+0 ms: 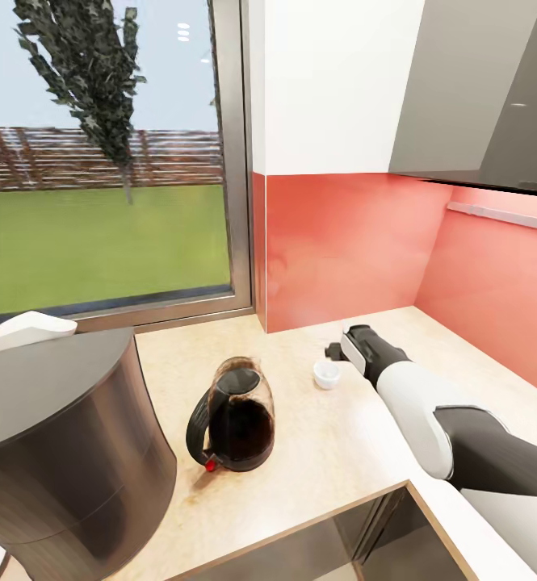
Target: Set up a coffee station on the kitchen countertop: keep the coffee maker on the countertop, move the bottle of coffee from the kitchen shelf to the counter next to the coffee maker, place a paper coffee filter on top of the coffee maker, put the saucer next to the coffee maker with the coffee cup on the saucer, and place the electric kettle next to the coffee maker.
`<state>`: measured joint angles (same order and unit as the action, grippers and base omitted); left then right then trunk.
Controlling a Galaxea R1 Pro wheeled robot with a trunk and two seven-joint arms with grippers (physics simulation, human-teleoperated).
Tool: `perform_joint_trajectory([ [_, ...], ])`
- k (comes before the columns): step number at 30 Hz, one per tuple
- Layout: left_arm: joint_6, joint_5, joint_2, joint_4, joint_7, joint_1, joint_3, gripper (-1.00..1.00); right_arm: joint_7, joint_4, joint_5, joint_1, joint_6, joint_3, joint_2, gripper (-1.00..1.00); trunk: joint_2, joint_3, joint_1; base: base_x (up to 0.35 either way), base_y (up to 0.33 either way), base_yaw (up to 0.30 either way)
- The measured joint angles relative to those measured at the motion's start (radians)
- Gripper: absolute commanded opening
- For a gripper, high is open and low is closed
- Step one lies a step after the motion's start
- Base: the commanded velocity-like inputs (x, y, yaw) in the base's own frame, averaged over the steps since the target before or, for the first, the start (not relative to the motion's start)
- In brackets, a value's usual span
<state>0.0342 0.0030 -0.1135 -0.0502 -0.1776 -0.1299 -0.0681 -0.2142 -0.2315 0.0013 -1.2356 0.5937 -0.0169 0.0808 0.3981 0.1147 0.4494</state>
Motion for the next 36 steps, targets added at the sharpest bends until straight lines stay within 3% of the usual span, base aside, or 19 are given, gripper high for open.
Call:
perform_joint_trajectory([
  [36, 0.0, 0.0, 0.0, 0.0, 0.0, -0.004, 0.0, 1.0, 0.001, 0.029, -0.001, 0.069, -0.122, 0.0, 0.002, 1.0, 0.0, 0.0, 0.0, 0.0, 0.0, 0.0],
])
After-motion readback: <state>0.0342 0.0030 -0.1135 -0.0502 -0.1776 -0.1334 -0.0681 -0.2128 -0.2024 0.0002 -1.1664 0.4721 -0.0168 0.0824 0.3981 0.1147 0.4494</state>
